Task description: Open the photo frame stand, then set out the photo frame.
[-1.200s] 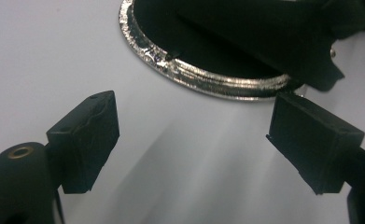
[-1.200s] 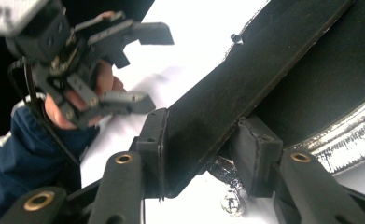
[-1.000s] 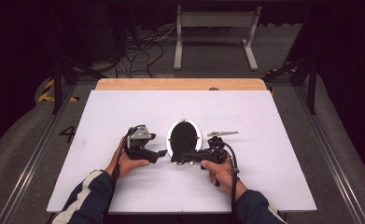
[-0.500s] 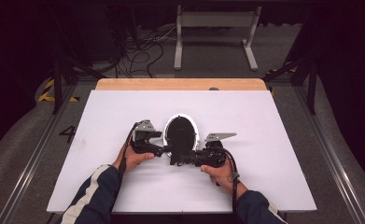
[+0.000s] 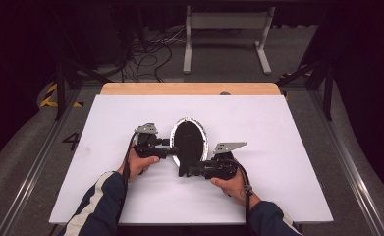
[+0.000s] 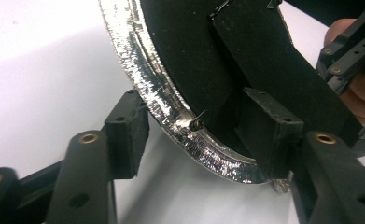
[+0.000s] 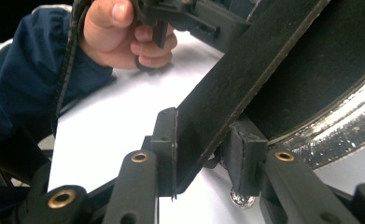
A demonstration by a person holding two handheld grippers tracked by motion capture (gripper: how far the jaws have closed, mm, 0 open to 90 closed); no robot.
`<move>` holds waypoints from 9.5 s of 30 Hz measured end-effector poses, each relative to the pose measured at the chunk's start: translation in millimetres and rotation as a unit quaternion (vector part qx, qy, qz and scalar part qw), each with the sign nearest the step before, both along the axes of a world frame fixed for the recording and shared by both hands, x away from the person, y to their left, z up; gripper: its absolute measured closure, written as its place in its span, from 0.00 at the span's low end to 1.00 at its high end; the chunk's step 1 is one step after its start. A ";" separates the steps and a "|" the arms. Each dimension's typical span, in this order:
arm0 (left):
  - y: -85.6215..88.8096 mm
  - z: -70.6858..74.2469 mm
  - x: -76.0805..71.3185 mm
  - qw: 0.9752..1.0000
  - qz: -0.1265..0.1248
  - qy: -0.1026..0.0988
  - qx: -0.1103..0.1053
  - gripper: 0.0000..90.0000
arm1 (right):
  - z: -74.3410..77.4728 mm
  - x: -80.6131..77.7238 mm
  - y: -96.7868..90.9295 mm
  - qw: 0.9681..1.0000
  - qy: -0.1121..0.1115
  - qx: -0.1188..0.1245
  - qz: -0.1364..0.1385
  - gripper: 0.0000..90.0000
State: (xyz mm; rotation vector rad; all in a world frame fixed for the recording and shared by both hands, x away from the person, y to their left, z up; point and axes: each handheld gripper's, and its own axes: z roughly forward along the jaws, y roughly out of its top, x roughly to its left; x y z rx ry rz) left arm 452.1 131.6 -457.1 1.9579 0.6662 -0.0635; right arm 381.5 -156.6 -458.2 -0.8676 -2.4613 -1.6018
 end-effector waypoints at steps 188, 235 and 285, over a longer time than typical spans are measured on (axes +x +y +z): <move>-38.6 27.2 -32.1 0.973 0.024 -0.202 0.114 0.72 | 3.3 -48.2 86.6 0.964 -0.188 -0.157 -0.098 1.00; -47.9 16.5 -37.1 0.959 0.037 -0.225 0.170 0.80 | -4.2 -45.0 84.9 0.958 -0.173 -0.192 -0.127 1.00; -36.9 20.5 -66.2 0.949 0.016 -0.246 0.195 0.89 | -1.0 -49.0 58.9 0.953 -0.175 -0.208 -0.136 1.00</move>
